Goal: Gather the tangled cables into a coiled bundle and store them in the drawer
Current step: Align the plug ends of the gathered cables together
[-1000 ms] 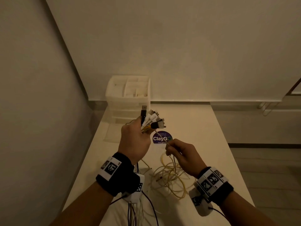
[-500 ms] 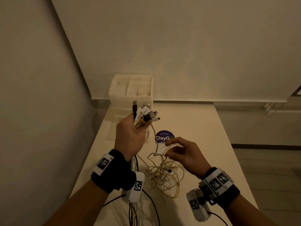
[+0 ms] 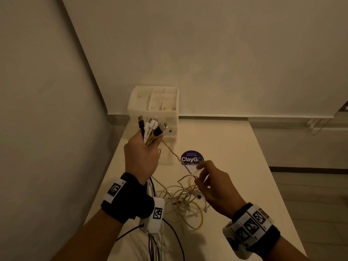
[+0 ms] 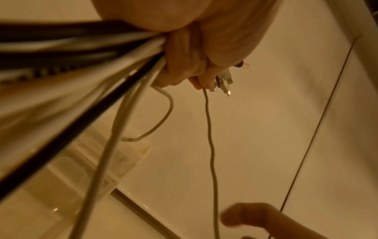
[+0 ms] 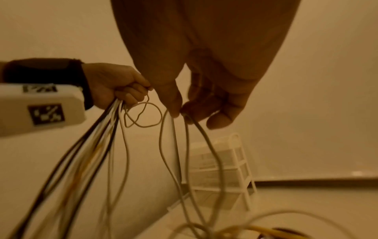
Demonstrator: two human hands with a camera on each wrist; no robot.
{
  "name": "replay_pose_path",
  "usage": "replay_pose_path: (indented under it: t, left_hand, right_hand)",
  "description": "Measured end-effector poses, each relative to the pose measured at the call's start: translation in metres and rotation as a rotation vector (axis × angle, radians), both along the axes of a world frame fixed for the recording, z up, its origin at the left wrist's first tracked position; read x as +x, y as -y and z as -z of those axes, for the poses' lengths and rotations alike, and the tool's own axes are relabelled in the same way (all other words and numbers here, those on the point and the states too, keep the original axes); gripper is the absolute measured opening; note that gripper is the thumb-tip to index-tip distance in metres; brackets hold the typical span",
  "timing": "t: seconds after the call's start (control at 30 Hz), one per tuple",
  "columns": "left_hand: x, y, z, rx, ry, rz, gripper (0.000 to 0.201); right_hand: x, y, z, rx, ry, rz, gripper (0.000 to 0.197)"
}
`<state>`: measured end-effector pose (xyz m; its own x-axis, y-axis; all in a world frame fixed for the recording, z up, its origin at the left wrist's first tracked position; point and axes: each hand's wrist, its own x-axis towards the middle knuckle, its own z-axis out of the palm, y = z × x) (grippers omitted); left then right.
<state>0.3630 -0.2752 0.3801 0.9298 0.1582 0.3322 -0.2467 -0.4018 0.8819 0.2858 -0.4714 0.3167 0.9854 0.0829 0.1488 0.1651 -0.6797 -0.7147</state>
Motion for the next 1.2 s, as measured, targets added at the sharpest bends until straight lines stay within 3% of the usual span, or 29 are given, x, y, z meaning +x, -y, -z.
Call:
replay_pose_path:
  t: [0.07,0.2,0.23,0.37,0.57,0.7,0.9,1.0,1.2]
  left_hand:
    - [-0.005,0.006,-0.001,-0.002,0.014,0.045,0.025]
    - [-0.012,0.017,-0.004,0.002,0.053,0.113,0.028]
    - [-0.012,0.016,-0.005,-0.001,0.055,0.116,0.028]
    - [-0.014,0.010,-0.006,-0.008,0.055,0.107,0.027]
    - [-0.016,0.003,-0.009,0.019,0.046,0.082,0.028]
    - [-0.014,-0.003,-0.011,0.014,0.057,0.021,0.023]
    - [-0.018,-0.004,-0.032,-0.079,0.186,-0.031,0.022]
    - [-0.005,-0.025,-0.058,-0.176,0.295,-0.140,0.028]
    - [0.000,-0.039,-0.064,-0.128,0.326,-0.157,0.034]
  right_hand:
    - [0.004,-0.003,0.000,0.008,-0.107,0.059,0.045]
    - [0.013,-0.010,0.000,-0.114,-0.102,0.166,0.003]
    - [0.013,-0.010,0.002,-0.037,-0.111,0.207,0.006]
    - [0.008,-0.009,-0.003,0.622,-0.305,0.238,0.019]
    - [0.003,0.002,-0.012,0.998,-0.286,0.119,0.016]
    - [0.005,0.004,-0.013,0.777,-0.176,0.139,0.020]
    - [0.012,0.010,0.017,0.168,-0.282,0.118,0.024]
    - [-0.003,0.021,0.049,0.135,-0.399,0.219,0.023]
    - [-0.010,0.020,0.069,0.215,-0.286,0.372,0.017]
